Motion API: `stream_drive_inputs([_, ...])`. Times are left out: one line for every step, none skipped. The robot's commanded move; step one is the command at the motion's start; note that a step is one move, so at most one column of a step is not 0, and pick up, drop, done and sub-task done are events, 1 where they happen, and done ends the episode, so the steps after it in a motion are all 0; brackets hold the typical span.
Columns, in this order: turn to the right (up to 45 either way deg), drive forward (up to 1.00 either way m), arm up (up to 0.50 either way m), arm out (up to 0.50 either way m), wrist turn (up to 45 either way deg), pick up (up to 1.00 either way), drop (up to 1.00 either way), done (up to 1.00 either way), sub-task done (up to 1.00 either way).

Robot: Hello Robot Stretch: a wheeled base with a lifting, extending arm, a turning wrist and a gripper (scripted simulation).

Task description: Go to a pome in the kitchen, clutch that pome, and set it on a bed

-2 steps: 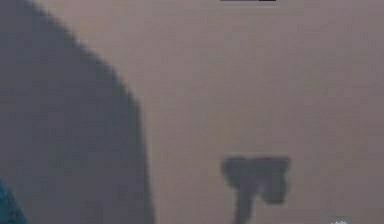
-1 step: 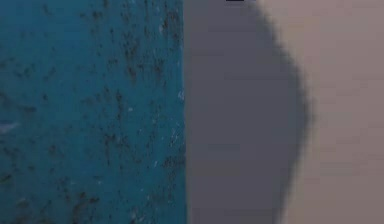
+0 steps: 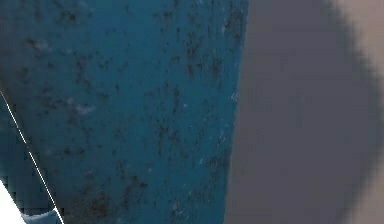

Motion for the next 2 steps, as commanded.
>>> stream_drive_inputs([0.0,0.00,0.50,0.00,0.0,0.00,0.00,0.00,0.00])
stream_drive_inputs([0.0,0.00,0.04,0.00,0.0,0.00,0.00,0.00,0.00])
